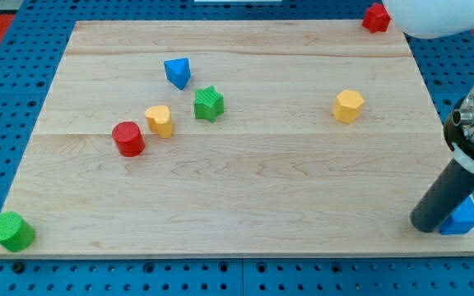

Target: Push the green star towards the top left

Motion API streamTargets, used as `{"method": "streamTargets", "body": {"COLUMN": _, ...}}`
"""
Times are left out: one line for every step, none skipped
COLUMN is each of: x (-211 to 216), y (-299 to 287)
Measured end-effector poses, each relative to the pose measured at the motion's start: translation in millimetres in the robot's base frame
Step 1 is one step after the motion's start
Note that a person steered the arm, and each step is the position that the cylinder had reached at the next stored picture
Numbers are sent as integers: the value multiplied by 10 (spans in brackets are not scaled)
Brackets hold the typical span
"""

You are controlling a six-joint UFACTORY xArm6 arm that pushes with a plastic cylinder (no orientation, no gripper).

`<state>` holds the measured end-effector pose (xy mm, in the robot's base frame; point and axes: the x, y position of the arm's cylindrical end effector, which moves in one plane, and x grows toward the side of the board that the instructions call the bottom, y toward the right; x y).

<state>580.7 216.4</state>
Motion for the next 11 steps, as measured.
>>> {"method": "streamTargets", "body": {"x": -156, "y": -124}}
{"method": "streamTargets", "body": {"x": -408, "y": -338}}
{"method": "streamTargets", "body": {"x": -711, "y": -655}}
{"method": "streamTargets", "body": {"x": -1010, "y": -1115}}
{"method": "streamTargets", "body": {"x": -1315, "y": -1462}}
{"method": "streamTargets", "body": {"x": -1651, "y": -1857}}
{"method": "streamTargets", "body": {"x": -1887, "y": -2458}}
{"method": "streamTargets", "body": {"x": -1980, "y": -3102}}
{"method": "streamTargets", "body": {"x": -1980, "y": -3555}}
{"method": "streamTargets", "body": {"x": -2107, "y": -3670}}
{"method": "streamTargets", "body": {"x": -2371, "y": -3670}}
